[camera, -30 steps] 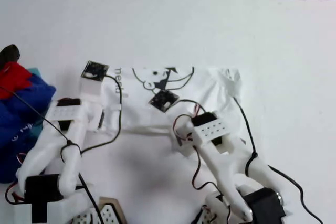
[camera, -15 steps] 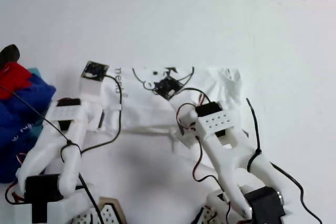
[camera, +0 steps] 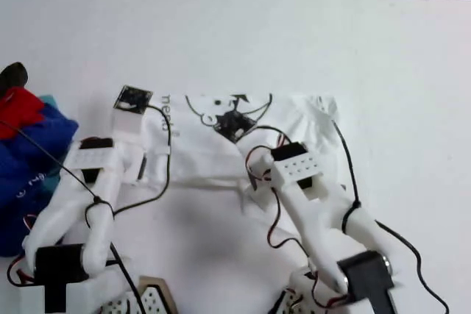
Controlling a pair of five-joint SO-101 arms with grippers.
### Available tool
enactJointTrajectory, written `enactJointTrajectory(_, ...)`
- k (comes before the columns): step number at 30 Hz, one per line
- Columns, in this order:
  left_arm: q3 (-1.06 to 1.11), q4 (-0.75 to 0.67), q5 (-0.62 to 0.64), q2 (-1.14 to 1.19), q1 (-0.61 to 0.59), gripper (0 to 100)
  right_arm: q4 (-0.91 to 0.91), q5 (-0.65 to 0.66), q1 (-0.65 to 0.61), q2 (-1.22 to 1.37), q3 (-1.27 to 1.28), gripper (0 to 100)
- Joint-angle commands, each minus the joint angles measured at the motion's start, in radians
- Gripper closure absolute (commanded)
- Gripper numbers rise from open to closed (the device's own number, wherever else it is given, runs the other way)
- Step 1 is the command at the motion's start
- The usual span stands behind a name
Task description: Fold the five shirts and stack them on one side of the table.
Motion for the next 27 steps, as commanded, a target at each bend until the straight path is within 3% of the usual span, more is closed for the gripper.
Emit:
enactJointTrajectory(1,0.002,-0.015,0.002,-0.028,-0.005,97,-0.016,-0.005,0.012,0.028,-0.06,91.3)
enactJointTrajectory(3,0.002,-0.015,0.002,-0.028,-0.005,97,-0.013,-0.008,0.016,0.025,-0.094,97.9)
enactJointTrajectory(16,0.002,-0.015,0.002,-0.028,-0.005,97,0.223,0.002,0.005,-0.136,-0.158,97.8)
enactJointTrajectory(24,0.002,-0.015,0.002,-0.028,-0.005,97,0.153,0.002,-0.165,-0.13,-0.015,97.8)
enactJointTrajectory(27,0.002,-0.015,0.002,-0.028,-0.005,97,0.11,0.0,-0.174,-0.128,0.009,97.5)
